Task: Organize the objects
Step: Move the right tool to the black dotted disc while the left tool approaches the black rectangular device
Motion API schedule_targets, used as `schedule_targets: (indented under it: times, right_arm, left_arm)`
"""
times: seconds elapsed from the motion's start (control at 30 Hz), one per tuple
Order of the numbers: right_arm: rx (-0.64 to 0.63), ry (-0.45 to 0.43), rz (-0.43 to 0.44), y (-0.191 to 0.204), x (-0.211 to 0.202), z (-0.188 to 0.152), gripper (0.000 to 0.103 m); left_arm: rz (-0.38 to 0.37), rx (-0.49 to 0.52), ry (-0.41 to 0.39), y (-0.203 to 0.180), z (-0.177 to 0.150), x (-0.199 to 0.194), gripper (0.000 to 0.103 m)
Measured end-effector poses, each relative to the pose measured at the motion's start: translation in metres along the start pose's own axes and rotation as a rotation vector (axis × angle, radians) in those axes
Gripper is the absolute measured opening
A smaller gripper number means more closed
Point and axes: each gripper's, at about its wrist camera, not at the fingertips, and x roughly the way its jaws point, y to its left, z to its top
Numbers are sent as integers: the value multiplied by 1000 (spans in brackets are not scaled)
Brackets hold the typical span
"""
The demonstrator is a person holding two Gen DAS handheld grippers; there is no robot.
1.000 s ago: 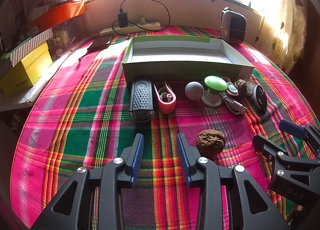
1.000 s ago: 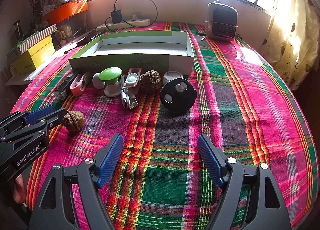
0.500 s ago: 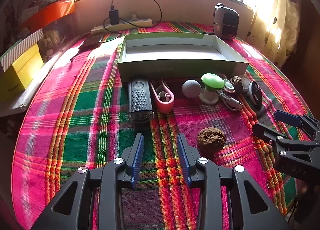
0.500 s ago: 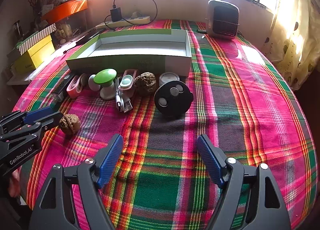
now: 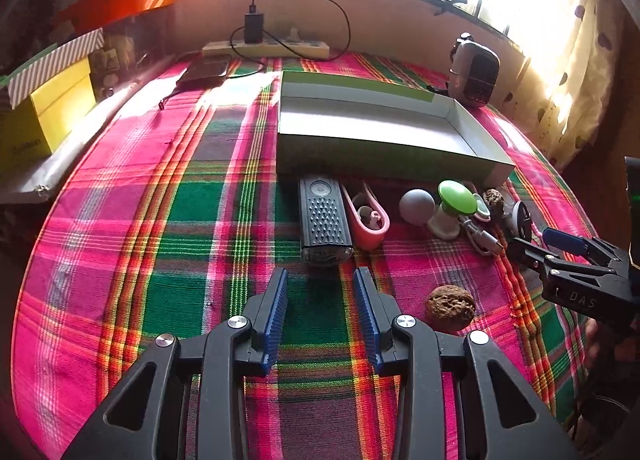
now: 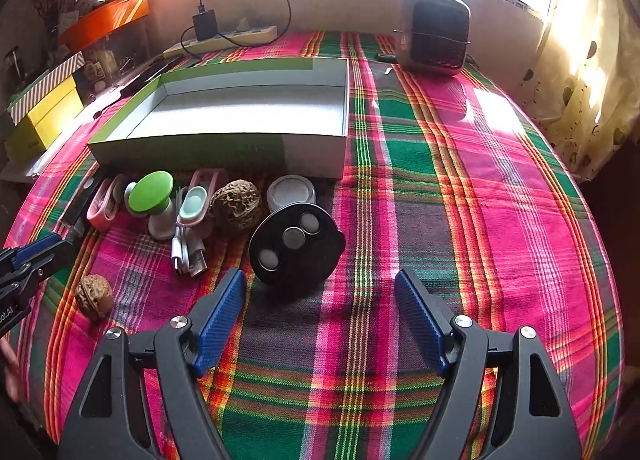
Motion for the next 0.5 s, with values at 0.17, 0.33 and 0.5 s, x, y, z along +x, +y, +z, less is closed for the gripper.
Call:
schedule_targets:
  times: [0.17, 0.33, 0.5]
  right_arm:
    - [-9, 3, 8, -3, 3, 5, 77]
    - [16, 3, -7, -12, 5, 7, 77]
    - [31, 0, -16, -21, 4, 7, 77]
  left_arm:
    - [-23, 2, 15, -2, 6, 7, 32]
    - [2, 22, 11, -6, 14, 12, 32]
    - [35, 15, 9, 0, 19, 16, 33]
